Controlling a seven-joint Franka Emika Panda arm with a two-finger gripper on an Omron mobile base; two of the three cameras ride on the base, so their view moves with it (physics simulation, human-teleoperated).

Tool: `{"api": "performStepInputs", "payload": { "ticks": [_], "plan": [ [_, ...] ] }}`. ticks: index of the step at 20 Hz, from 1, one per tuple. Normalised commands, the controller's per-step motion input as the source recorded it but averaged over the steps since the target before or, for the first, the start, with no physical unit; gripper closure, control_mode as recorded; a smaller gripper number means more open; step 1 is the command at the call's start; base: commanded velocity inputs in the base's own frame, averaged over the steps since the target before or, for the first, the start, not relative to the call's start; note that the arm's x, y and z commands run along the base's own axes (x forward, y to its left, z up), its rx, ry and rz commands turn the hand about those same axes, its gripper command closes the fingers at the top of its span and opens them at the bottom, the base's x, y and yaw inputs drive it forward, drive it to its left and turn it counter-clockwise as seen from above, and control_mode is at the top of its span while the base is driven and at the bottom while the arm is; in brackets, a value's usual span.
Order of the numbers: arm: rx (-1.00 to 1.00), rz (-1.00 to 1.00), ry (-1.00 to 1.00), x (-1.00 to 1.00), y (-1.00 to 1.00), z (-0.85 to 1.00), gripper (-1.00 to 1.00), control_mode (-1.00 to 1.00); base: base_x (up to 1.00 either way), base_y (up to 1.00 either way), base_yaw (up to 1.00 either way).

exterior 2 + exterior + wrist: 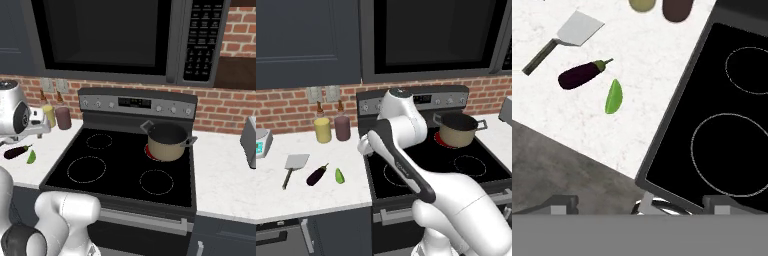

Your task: Put the lemon wedge and eggplant in the pot. Retrieve the spatula and lightly stir the vegetables in the pot.

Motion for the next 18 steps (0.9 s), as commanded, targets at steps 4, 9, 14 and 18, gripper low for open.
{"api": "performStepInputs", "payload": {
  "ticks": [4, 9, 14, 18],
  "plan": [
    [0.0, 0.02, 0.01, 0.02, 0.72, -0.39, -1.0, -1.0, 0.0, 0.0, 0.0],
    [0.0, 0.0, 0.0, 0.19, 0.53, -0.42, -1.0, -1.0, 0.0, 0.0, 0.0],
    [-0.04, -0.04, 0.0, 0.19, 0.31, -0.41, -1.0, -1.0, 0.0, 0.0, 0.0],
    [-0.06, -0.09, 0.0, 0.16, 0.07, -0.37, -1.0, -1.0, 0.0, 0.0, 0.0]
  ]
}}
